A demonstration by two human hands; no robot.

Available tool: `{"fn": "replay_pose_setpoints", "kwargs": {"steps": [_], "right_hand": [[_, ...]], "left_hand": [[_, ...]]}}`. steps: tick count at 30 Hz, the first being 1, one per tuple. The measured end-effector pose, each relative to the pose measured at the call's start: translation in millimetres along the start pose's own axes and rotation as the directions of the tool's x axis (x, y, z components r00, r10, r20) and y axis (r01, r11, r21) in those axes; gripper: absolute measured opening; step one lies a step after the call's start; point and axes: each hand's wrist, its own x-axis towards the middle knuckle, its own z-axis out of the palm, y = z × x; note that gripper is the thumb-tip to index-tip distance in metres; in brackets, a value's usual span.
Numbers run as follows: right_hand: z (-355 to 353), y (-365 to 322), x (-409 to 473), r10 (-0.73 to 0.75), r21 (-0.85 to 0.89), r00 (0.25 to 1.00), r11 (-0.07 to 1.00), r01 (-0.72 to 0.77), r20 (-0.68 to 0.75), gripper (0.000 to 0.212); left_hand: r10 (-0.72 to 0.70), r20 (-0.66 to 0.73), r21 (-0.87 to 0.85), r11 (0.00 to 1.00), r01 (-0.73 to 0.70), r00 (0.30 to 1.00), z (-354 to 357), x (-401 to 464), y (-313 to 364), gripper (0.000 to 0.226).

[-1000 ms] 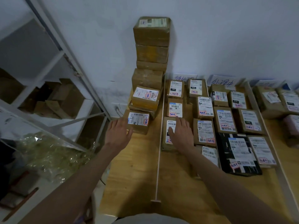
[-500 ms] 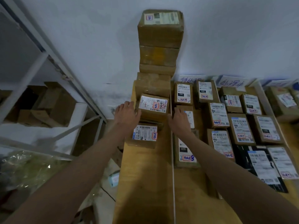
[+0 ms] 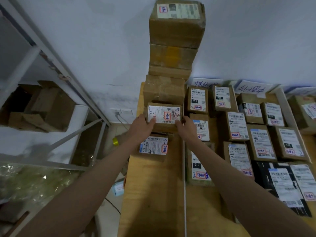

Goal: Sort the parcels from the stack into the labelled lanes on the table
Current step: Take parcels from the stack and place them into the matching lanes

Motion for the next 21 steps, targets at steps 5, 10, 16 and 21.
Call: {"fn": "replay_pose_setpoints", "kwargs": {"steps": [5,10,16,21], "right_hand": [[-6.9,3.9,-22.4,-0.02,0.061,0.999,0.998,0.018,0.035,0.064],[-15.3,18.9,-55.0,-0.032,0.078,0.983,0.997,0.018,0.182,0.067],[-30.9,23.3,-93.7,-0.001,0.006,0.969,1.0,0.0,0.248,0.044],[-35.5,29.9,-126.9,-0.042,-0.035,0.972,0.998,0.051,0.23,0.034]], "left_hand": [[-0.05,-0.049,-0.268,0.963,0.035,0.998,0.7,-29.1,-10.2,0.038],[-0.014,-0.004,-0.308,0.951,0.012,1.0,-23.2,-45.4,-16.8,0.038],[0.136,0.093,-0.27,0.957,-0.106,0.986,-38.5,-60.9,-22.0,0.036],[0.195,0.119,-0.278,0.948,-0.156,0.974,-30.6,-82.0,-17.9,0.04]]}}
